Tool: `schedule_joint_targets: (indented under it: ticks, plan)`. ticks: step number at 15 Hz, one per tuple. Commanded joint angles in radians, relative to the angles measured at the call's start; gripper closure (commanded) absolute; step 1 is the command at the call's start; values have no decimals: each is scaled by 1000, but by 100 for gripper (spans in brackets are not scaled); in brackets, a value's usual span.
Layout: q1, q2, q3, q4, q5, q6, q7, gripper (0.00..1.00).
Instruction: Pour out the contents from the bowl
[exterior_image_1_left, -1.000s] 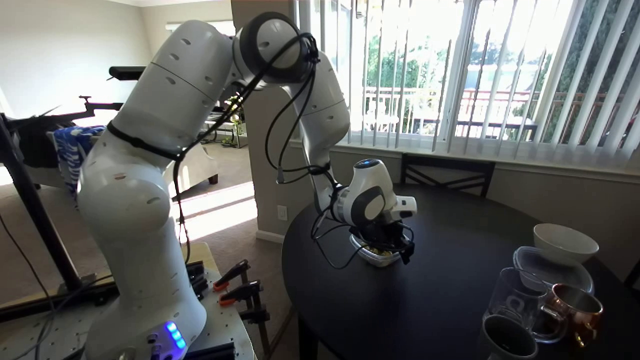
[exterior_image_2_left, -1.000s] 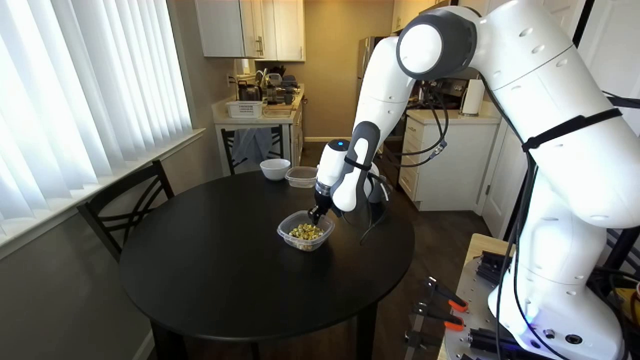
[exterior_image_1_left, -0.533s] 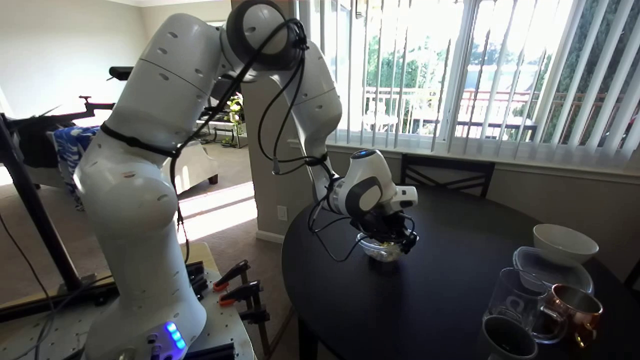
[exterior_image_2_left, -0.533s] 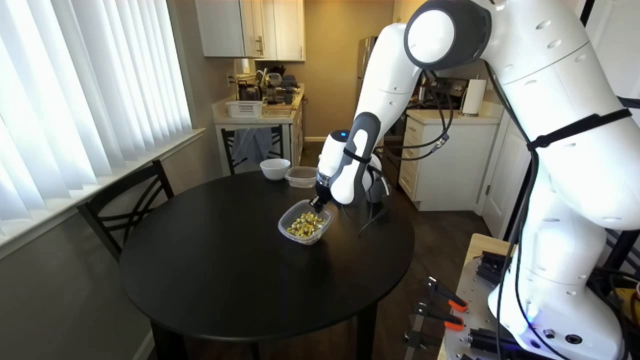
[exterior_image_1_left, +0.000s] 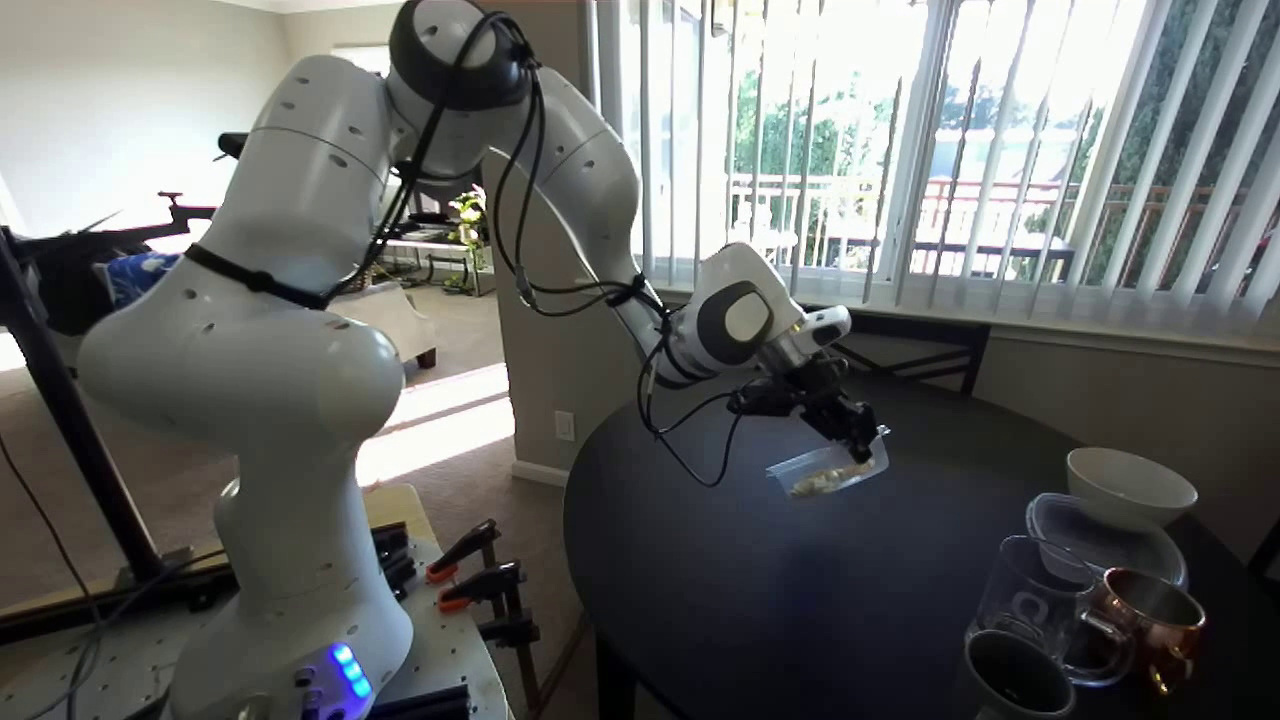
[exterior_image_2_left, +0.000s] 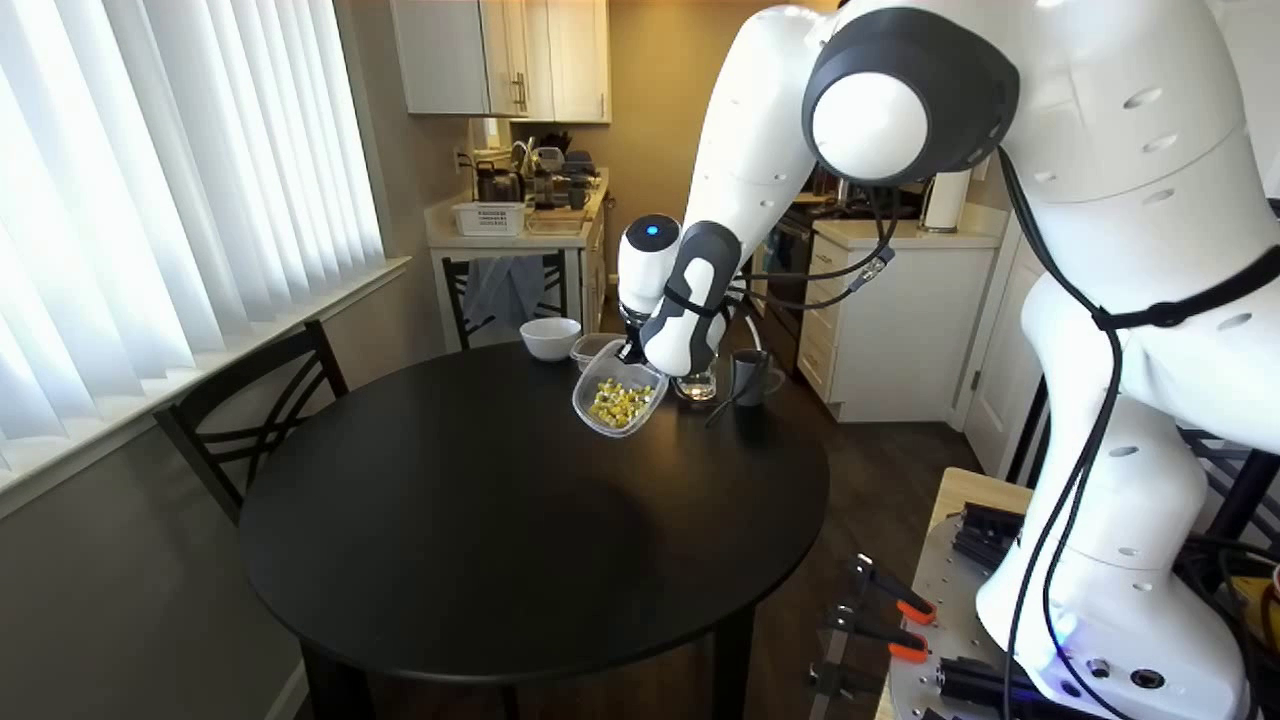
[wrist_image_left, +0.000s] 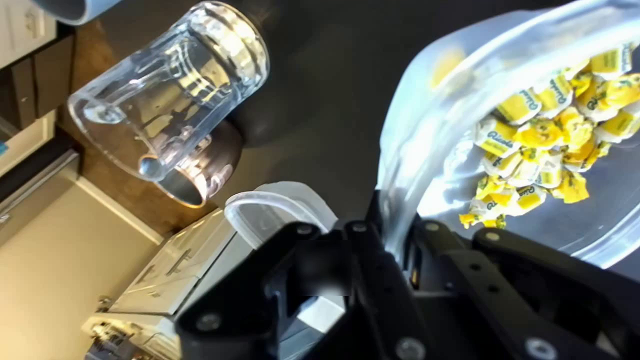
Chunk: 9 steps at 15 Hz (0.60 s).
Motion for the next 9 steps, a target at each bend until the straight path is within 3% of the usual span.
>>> schedule_joint_targets:
  ticks: [1, 3, 5, 9]
  plan:
    - [271, 154, -217, 28, -35, -146, 174, 99]
    - [407, 222, -296, 27, -11, -246, 211, 99]
    - [493, 284, -336, 43, -23, -346, 256, 99]
    - [559, 393, -350, 107, -51, -530, 319, 99]
